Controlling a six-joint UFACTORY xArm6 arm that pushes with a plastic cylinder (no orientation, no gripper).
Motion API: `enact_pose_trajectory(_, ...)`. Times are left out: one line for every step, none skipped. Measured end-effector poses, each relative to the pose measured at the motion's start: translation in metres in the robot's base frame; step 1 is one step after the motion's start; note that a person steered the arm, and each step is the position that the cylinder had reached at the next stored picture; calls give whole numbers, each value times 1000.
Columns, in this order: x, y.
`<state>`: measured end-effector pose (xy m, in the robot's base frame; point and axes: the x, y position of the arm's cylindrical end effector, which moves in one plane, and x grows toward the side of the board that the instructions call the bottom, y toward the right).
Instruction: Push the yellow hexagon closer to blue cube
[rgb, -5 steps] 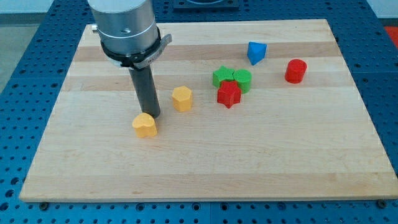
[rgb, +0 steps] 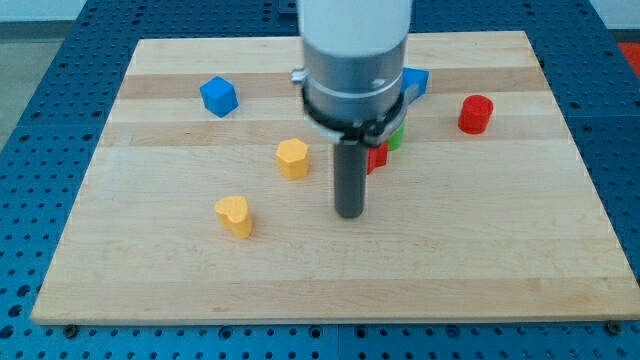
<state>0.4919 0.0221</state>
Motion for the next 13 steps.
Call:
enact_pose_trajectory(-30, 3)
enact_pose_trajectory(-52, -2)
enact_pose_trajectory(-52, -37)
enact_pose_trajectory(-45, -67)
enact_pose_trajectory(-44, -86)
enact_pose_trajectory(-43, -118)
enact_pose_trajectory(-40, -128)
enact_pose_trajectory(-33, -132)
enact_pose_trajectory(-24, -152)
enact_pose_trajectory(-64, -155)
enact_pose_trajectory(-80, -155)
enact_pose_trajectory(-84, -155)
enact_pose_trajectory(-84, -155)
